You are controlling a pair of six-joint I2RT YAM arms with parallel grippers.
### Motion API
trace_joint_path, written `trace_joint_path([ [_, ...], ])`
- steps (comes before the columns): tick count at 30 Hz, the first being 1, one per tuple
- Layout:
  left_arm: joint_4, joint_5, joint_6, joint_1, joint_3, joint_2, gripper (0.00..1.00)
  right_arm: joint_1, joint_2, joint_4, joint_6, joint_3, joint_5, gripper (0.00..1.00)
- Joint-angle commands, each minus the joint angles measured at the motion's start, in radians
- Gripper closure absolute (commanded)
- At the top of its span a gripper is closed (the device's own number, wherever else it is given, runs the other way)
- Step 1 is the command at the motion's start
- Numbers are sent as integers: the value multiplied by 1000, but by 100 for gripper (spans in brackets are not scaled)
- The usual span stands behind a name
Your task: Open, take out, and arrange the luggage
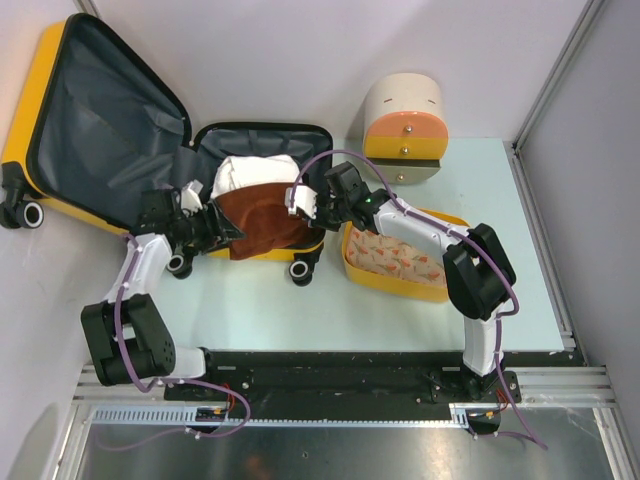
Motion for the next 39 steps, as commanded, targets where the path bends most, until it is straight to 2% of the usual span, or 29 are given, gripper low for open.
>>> trace_joint_path([
  [1, 82, 49, -36, -21, 4, 3, 44, 2, 2, -10, 11, 39, -16, 99],
  [3, 84, 51, -41, -21, 12, 0, 53, 4, 2, -9, 14, 39, -16, 99],
  [4, 84, 54, -42, -19, 15, -6, 67, 5, 2, -9, 20, 39, -16, 98],
  [7, 81, 43, -57, 0, 14, -32, 91, 7, -2, -1, 30, 41, -18, 97],
  [9, 59, 35, -61, 28, 20, -69, 100, 9, -8, 4, 36, 41, -21, 96],
  [12, -9, -6, -30, 80, 73, -108, 100, 10, -19, 2, 72, 55, -39, 79],
  [13, -27, -29, -21, 94, 87, -115, 100, 9, -21, -3, 88, 64, -45, 61],
  [14, -43, -47, -9, 120, 105, -121, 100, 7, -22, -10, 129, 85, -59, 51],
  [16, -91, -96, 34, 145, 164, -135, 100, -2, -27, -10, 180, 107, -72, 35],
  [17, -120, -136, 71, 160, 181, -135, 100, -10, -27, -9, 218, 130, -90, 32],
  [20, -157, -237, 132, 174, 227, -125, 100, -45, -15, -4, 390, 173, -125, 29],
  [21, -160, -257, 140, 180, 233, -115, 100, -71, -7, -9, 496, 209, -139, 28],
  [26, -160, -264, 160, 202, 222, -57, 100, -146, 96, -16, 801, 291, -245, 25],
  [28, -160, -273, 160, 202, 219, -31, 100, -153, 120, -18, 918, 317, -236, 24],
  [32, -160, -325, 173, 212, 239, 10, 100, -151, 166, 17, 1052, 297, -257, 23],
  [39, -157, -319, 170, 214, 259, 58, 100, -125, 223, 102, 1114, 273, -279, 30],
])
